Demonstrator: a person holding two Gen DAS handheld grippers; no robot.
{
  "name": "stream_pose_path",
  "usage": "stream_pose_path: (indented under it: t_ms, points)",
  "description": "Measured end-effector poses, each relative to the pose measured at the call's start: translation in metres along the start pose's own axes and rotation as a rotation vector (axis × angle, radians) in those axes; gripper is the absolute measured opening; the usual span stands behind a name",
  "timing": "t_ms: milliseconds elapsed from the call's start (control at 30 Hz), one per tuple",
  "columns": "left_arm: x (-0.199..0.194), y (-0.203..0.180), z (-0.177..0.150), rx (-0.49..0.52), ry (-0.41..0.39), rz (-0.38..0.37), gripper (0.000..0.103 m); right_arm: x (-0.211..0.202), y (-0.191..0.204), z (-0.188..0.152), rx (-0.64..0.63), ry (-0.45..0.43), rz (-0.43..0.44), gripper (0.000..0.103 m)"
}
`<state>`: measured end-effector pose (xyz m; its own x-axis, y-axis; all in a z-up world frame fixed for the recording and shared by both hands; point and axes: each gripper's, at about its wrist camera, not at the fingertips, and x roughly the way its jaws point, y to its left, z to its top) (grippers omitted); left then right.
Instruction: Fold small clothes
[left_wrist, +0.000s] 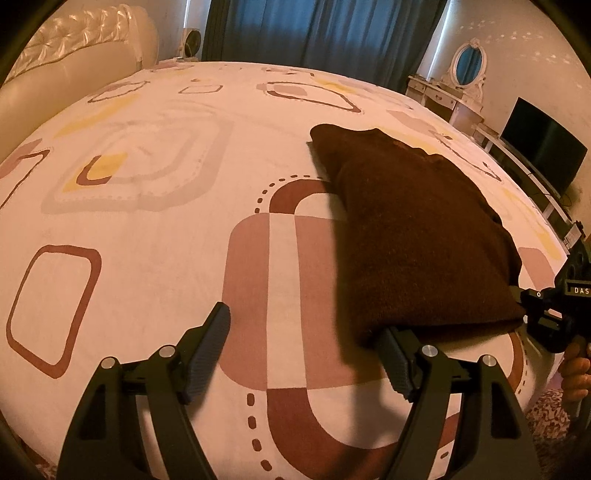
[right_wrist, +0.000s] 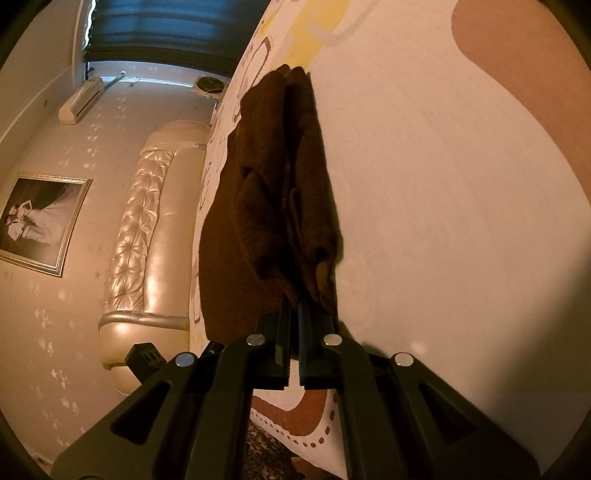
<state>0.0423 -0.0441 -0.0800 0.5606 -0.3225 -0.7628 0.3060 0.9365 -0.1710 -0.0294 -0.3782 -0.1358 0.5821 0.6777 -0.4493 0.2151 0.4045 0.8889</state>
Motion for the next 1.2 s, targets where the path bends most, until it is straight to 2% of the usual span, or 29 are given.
stream_pose_path:
  t_ms: [267, 767, 933, 1033, 1067, 1100, 1167, 1200]
  points:
    - [-0.004, 0.003, 0.000, -0.012, 0.045, -0.013, 0.076, -0.003, 0.001, -0.001, 0.002, 0.003, -0.009, 0.002]
    - [-0.017, 0.008, -0.007, -0.036, 0.073, -0.005, 0.076, -0.014, 0.002, -0.009, 0.003, 0.011, -0.041, 0.003]
    - [-0.027, 0.011, -0.008, -0.048, 0.072, 0.011, 0.076, -0.026, -0.005, -0.012, 0.016, -0.006, -0.081, 0.004]
    - [-0.032, 0.016, -0.003, -0.061, 0.067, 0.006, 0.076, -0.034, -0.006, -0.011, 0.022, -0.017, -0.066, 0.019]
    - [-0.036, 0.019, 0.001, -0.076, 0.055, -0.011, 0.076, -0.037, -0.004, -0.009, 0.024, -0.029, -0.058, 0.030]
    - [-0.039, 0.022, 0.005, -0.092, 0.043, -0.027, 0.076, -0.039, -0.002, -0.007, 0.023, -0.041, -0.047, 0.035]
    - [-0.041, 0.027, 0.013, -0.121, 0.030, -0.057, 0.076, -0.043, 0.004, 0.000, 0.005, -0.058, -0.023, 0.053]
    - [-0.039, 0.030, 0.017, -0.133, 0.027, -0.074, 0.076, -0.043, 0.007, 0.004, -0.009, -0.064, -0.022, 0.055]
